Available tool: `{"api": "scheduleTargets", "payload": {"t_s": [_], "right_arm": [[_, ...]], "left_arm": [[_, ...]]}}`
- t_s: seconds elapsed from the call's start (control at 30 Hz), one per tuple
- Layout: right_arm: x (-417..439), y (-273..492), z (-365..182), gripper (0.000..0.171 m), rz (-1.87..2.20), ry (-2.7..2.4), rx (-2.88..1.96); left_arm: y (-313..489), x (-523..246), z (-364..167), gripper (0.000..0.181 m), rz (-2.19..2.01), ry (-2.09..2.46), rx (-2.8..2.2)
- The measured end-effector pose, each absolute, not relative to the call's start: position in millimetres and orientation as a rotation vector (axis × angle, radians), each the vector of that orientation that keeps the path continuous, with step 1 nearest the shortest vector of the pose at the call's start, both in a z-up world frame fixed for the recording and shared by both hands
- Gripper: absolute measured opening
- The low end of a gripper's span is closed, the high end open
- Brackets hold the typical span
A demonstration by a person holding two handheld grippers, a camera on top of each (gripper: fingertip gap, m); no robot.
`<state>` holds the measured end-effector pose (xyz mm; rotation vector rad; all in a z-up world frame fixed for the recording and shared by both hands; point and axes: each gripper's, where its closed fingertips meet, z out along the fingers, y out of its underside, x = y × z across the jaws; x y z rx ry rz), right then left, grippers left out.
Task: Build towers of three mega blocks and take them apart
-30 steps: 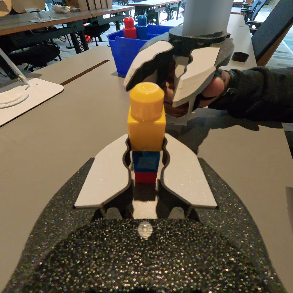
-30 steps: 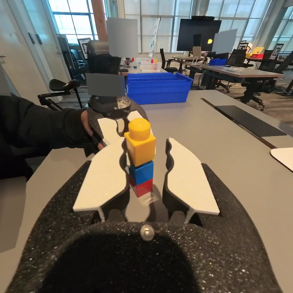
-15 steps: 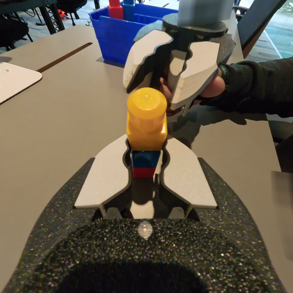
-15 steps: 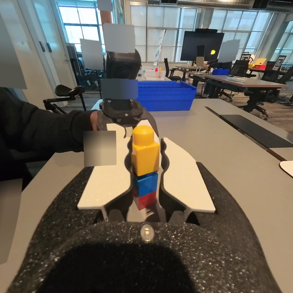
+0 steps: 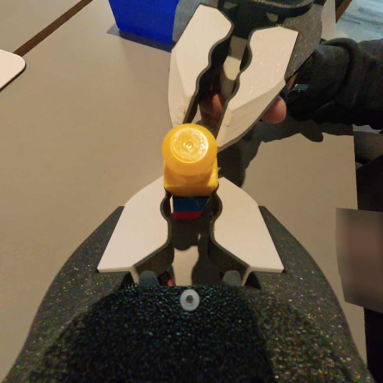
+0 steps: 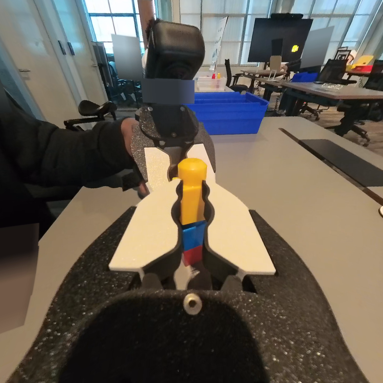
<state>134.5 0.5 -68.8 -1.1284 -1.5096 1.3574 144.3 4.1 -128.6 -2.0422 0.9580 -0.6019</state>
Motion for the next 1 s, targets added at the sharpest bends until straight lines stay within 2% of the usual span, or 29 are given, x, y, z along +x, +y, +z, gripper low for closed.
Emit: {"api": "scheduleTargets", "payload": {"t_s": [0.4, 0.63, 0.77, 0.93, 1.0], "right_arm": [[143, 2, -77, 0.018, 1.362, -1.539, -1.169], [150, 4, -76, 0.013, 1.401, -1.501, -1.152], [151, 5, -77, 0.027, 1.402, -1.495, -1.141], [149, 0, -83, 0.063, 1.451, -1.525, -1.14], [147, -3, -86, 0.068, 1.463, -1.543, -1.143]], "left_arm": [[4, 141, -134, 0.036, -0.474, 1.022, -2.094], [3, 146, -129, 0.036, -0.515, 0.955, -1.963], [1, 139, -126, 0.043, -0.521, 0.888, -1.873], [-4, 132, -126, 0.053, -0.579, 0.824, -1.83], [-5, 134, -133, 0.055, -0.568, 0.847, -1.857]]}}
